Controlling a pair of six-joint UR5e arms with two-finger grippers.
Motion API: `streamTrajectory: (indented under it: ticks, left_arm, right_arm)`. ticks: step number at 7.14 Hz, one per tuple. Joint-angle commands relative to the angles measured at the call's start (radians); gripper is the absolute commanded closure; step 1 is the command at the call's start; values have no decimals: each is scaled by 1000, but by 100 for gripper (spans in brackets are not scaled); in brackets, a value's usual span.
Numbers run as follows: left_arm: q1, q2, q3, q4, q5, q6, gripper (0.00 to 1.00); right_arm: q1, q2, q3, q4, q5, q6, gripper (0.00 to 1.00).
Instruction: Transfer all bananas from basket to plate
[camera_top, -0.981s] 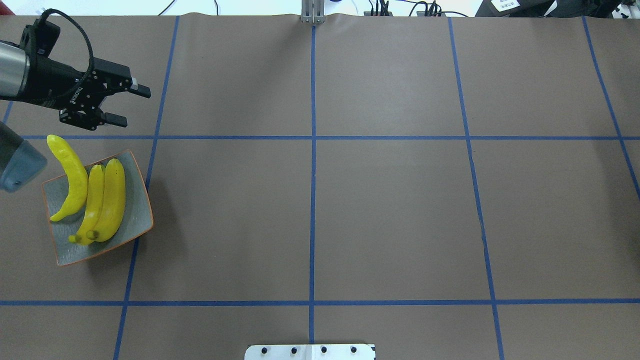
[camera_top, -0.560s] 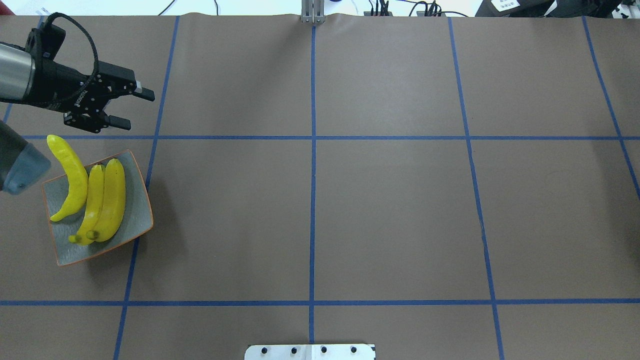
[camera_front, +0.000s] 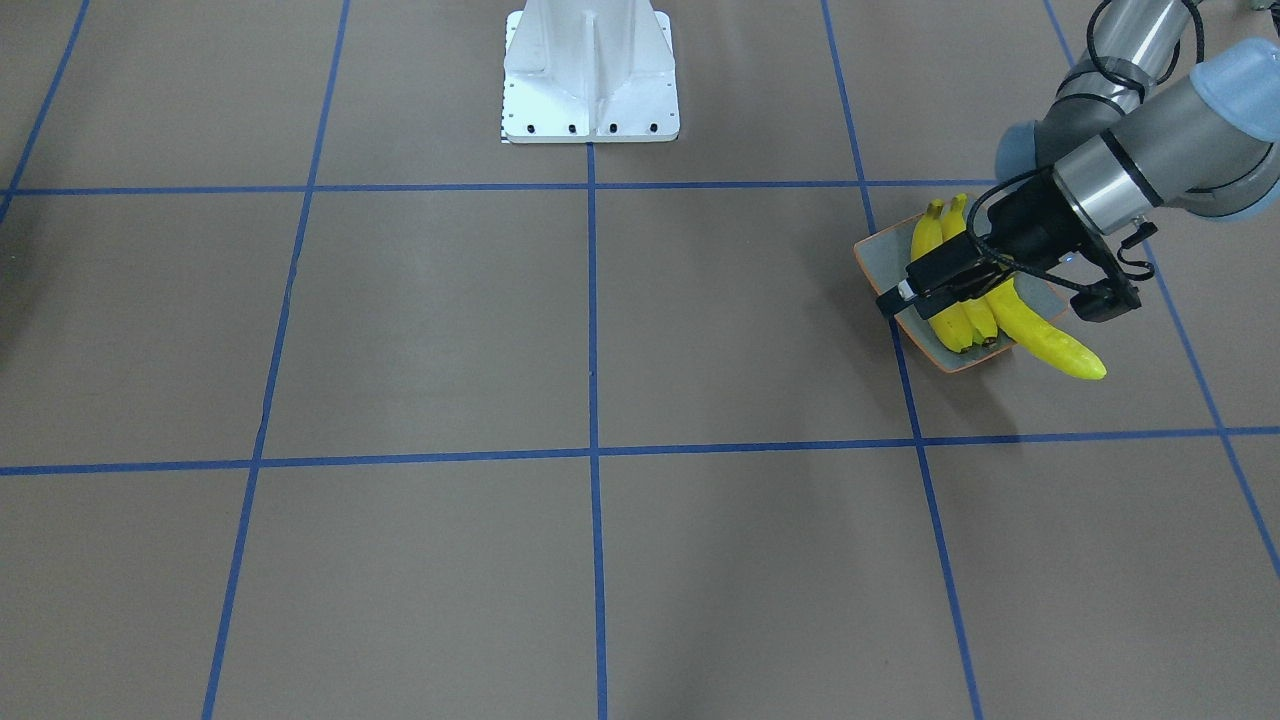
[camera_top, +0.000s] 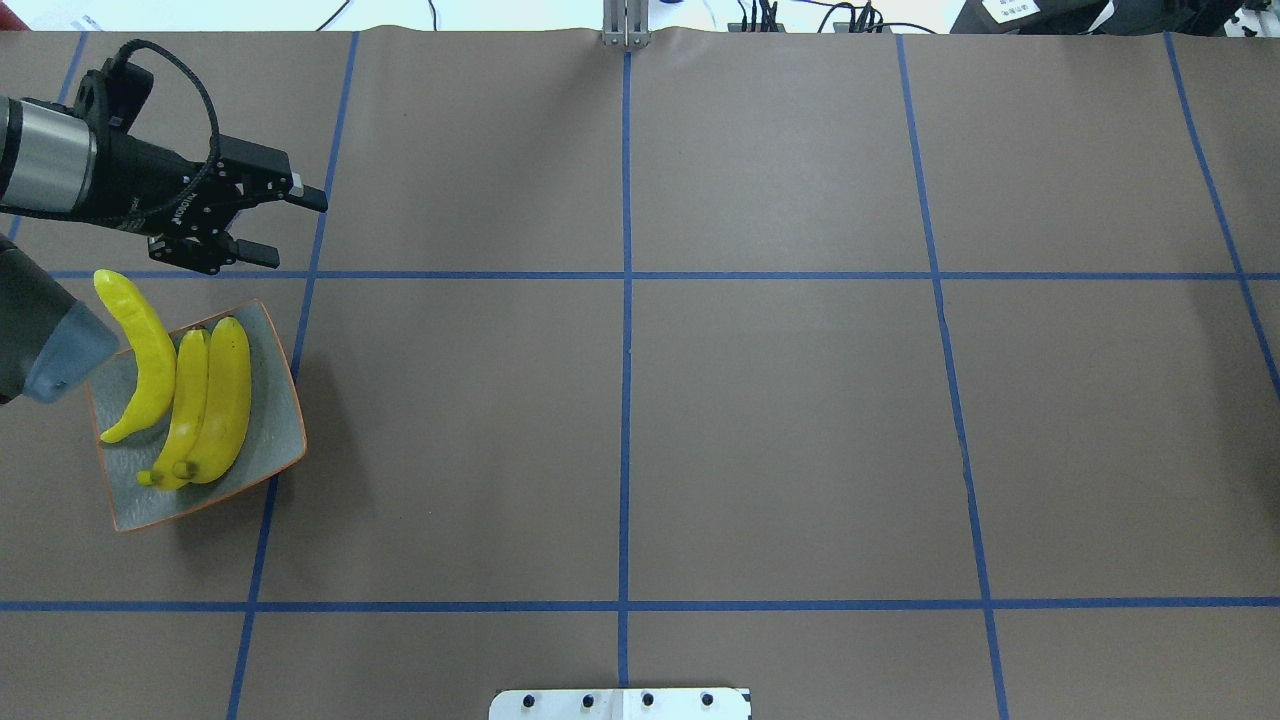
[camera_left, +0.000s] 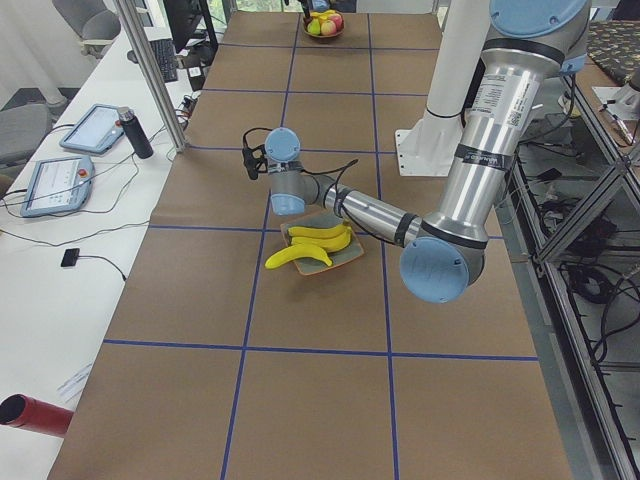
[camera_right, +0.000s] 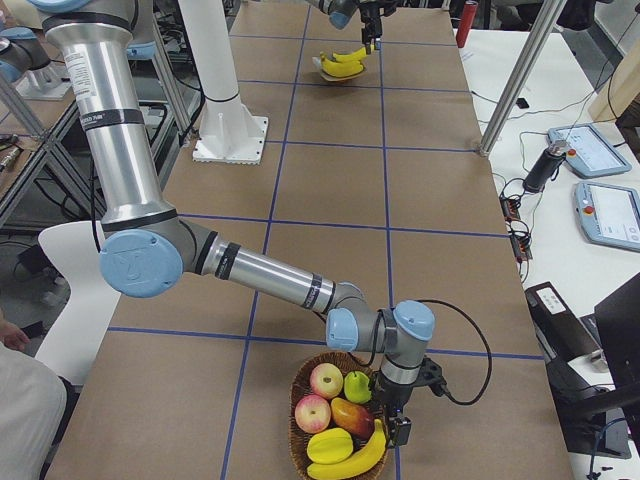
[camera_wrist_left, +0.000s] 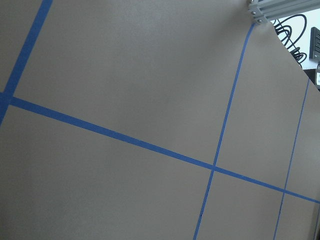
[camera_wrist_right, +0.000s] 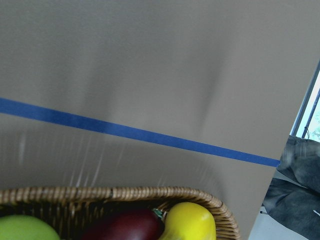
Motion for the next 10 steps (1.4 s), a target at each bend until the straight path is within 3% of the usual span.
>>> streamTrajectory:
  ticks: [1, 4, 10]
  left_arm:
    - [7, -2, 0, 0, 3, 0, 0]
    - [16, -2, 2, 0, 3, 0, 0]
    - [22, -5, 2, 0, 3, 2, 0]
  right_arm:
    - [-2, 8, -28, 4, -34, 20, 2]
    - [-7, 69, -118, 8, -51, 45, 6]
    - [-17, 67, -146, 10, -62, 83, 14]
